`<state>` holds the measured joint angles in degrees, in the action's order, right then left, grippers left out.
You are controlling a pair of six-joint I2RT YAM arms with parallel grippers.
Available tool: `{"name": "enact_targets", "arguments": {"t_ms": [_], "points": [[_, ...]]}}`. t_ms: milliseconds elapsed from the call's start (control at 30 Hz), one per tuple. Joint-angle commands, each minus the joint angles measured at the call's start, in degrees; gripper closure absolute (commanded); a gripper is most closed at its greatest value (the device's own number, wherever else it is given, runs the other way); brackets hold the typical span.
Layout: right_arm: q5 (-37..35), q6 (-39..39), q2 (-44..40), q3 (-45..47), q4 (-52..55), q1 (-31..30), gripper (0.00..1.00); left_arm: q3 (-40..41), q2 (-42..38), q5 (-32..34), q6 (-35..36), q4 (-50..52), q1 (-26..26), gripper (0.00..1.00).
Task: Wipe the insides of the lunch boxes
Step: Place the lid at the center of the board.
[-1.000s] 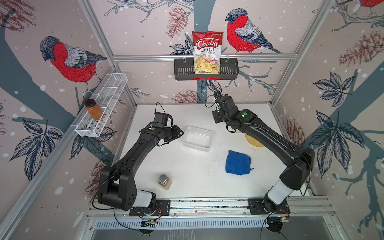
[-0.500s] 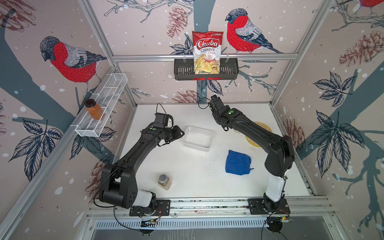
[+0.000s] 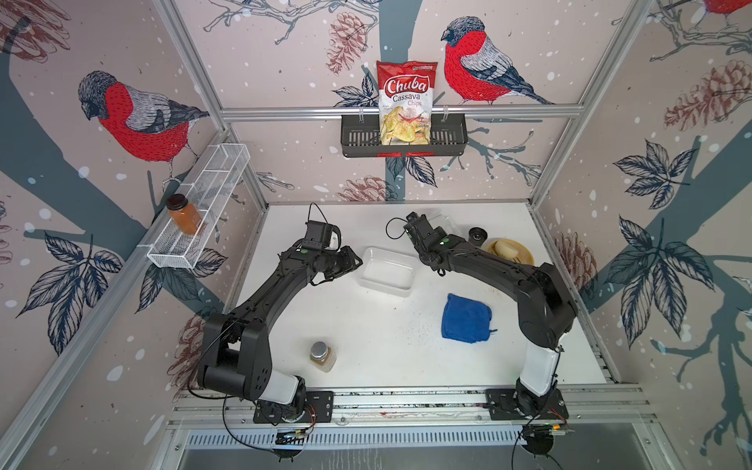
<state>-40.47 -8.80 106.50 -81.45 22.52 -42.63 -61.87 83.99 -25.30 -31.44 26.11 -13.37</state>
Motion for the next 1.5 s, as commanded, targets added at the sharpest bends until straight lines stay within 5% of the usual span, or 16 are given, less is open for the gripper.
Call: {"name": "enact_targets", "arguments": {"t_ms": [0,567,1067,1467], "points": [[4.8,3.7,-3.6,4.0,-3.0,-0.4,1.00,-0.4,-0.1,-0.3,0.6,-0.8,0.1,0.61],[15.7,6.1,-12.7,20.8,-10.8,-1.6,1.00,-0.8,-1.0,0.3,0.1,0.2,0.0,0.61],[23.5,6.2,-4.3,12.0,-11.5,3.4,0.97,-0.5,-0.8,0.9,0.2,0.4,0.0,0.61],[29.8,5.6,9.7,-6.6,-3.9,6.2,0.88,0.0,0.4,0.6,0.5,-0.3,0.1,0.61]]}}
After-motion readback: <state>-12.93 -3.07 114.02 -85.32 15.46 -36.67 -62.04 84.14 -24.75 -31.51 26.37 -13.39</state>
